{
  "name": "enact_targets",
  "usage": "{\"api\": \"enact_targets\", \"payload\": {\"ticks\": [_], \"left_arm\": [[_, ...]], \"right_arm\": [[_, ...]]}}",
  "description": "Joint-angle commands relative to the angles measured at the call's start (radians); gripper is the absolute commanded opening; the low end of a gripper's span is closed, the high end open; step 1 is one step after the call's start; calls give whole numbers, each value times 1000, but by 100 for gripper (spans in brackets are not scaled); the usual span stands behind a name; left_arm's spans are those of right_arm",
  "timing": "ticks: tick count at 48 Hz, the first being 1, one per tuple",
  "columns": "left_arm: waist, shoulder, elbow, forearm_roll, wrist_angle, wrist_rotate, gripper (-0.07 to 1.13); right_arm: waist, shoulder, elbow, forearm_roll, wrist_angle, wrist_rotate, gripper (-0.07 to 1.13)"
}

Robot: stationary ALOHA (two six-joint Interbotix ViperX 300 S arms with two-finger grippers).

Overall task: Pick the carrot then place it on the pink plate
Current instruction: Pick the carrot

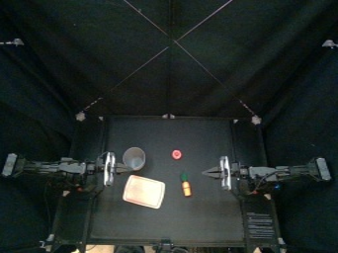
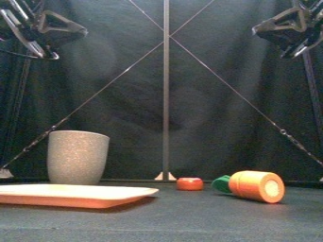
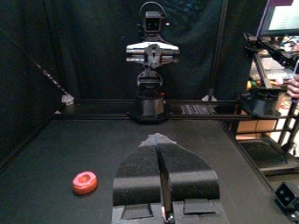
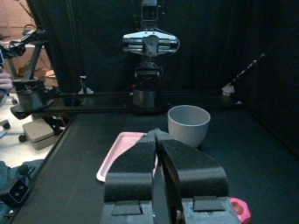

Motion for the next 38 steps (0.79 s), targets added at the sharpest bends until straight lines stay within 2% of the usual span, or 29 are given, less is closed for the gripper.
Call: {"api": "enact_targets", "payload": {"ticks": [1, 8, 15, 24, 31, 38], "left_arm": [[14, -20, -6, 0, -20, 5, -4], [15, -57, 9, -2, -20, 5, -4], [15, -81, 18, 0, -17, 3, -4], [15, -83, 20, 0, -14, 3, -4], [15, -83, 20, 0, -11, 3, -4], [14, -83, 20, 0, -8, 3, -4]], "right_arm": [[-5, 21, -2, 11, 5, 11, -2], [3, 67, 6, 55, 46, 72, 3], [31, 132, -5, 127, 147, 193, 7], [41, 190, 2, 141, 207, 337, 15], [41, 247, 9, 138, 206, 420, 34], [41, 339, -2, 143, 196, 466, 61]]}}
